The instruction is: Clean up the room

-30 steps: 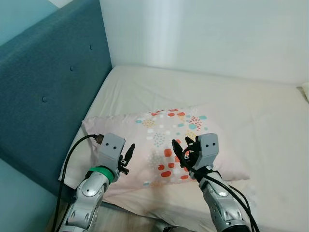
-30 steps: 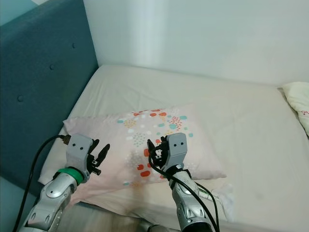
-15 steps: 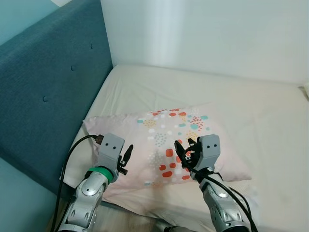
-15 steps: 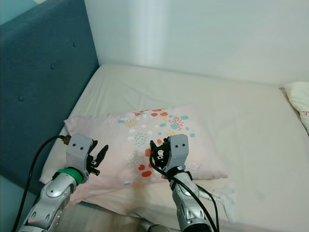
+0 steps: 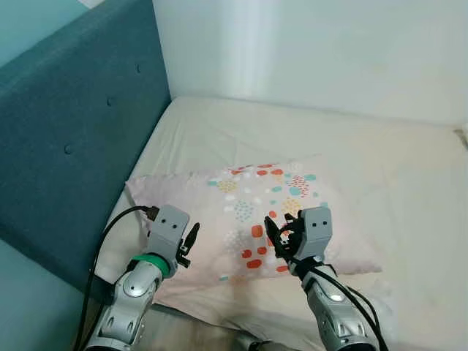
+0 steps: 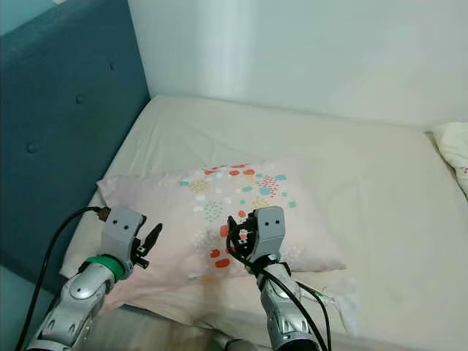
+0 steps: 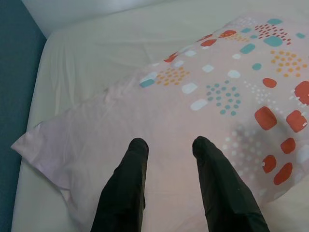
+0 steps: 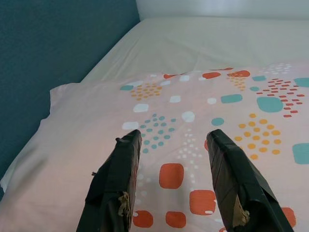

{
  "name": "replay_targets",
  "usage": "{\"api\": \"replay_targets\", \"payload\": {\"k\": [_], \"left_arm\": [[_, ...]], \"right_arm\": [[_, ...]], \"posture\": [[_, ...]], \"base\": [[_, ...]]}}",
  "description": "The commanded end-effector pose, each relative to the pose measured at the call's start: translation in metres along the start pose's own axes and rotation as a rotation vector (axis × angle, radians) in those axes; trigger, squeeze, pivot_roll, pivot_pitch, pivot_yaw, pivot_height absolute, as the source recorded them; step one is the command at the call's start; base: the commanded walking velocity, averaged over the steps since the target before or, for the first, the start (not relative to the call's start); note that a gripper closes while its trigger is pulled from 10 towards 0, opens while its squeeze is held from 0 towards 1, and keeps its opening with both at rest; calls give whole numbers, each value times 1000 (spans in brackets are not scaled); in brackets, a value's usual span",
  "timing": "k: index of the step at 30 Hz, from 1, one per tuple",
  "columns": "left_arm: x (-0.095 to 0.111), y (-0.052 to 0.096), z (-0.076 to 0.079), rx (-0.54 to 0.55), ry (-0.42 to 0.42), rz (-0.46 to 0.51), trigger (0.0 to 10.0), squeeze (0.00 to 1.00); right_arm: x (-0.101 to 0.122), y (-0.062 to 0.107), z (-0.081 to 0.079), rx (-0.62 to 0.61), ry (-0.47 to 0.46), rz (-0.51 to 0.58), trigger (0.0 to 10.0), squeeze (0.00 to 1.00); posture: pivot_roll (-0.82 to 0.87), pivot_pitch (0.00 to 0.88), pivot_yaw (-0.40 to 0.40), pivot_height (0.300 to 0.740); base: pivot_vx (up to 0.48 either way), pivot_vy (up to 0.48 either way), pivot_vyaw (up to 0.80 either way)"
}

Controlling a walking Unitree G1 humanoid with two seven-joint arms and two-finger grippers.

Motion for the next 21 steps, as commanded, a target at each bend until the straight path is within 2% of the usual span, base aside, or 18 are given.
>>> {"api": "replay_targets", "payload": {"k": [1,21], "left_arm": [[-6,1,1,1,-1,-21,10000,0],[-5,-2,1,8,0,-12,10000,0]], "right_arm": [[-2,1,1,-4,6,-5,10000,0],[-2,0,2,-2,4,-4,10000,0]], "posture": [[-80,39,57,705],[-82,32,57,620]], "base": [[0,0,0],[0,0,0]]}}
Point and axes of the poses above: a point about 5 cm out from each wrist's last joint towards the gripper, its own y axis pointing back from the gripper into the wrist, its own x axis along the axis of the wrist's last joint, z = x × y, the point moved 2 cm from there along -y, pointing out of the wrist towards the gripper, and after that the axes turned 15 degrees about -y, right-handed, at the moved point
